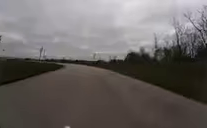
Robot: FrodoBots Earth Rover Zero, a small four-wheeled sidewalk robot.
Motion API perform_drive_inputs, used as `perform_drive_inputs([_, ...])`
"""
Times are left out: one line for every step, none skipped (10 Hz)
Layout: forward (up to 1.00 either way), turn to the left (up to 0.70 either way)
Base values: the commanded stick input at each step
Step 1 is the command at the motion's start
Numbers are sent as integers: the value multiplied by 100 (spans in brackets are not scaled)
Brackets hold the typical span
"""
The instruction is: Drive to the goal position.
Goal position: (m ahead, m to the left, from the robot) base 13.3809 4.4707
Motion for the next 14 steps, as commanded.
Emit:
perform_drive_inputs([100,0])
perform_drive_inputs([100,1])
perform_drive_inputs([100,17])
perform_drive_inputs([100,20])
perform_drive_inputs([100,23])
perform_drive_inputs([100,11])
perform_drive_inputs([100,0])
perform_drive_inputs([100,0])
perform_drive_inputs([100,0])
perform_drive_inputs([100,0])
perform_drive_inputs([100,0])
perform_drive_inputs([100,0])
perform_drive_inputs([100,0])
perform_drive_inputs([100,0])
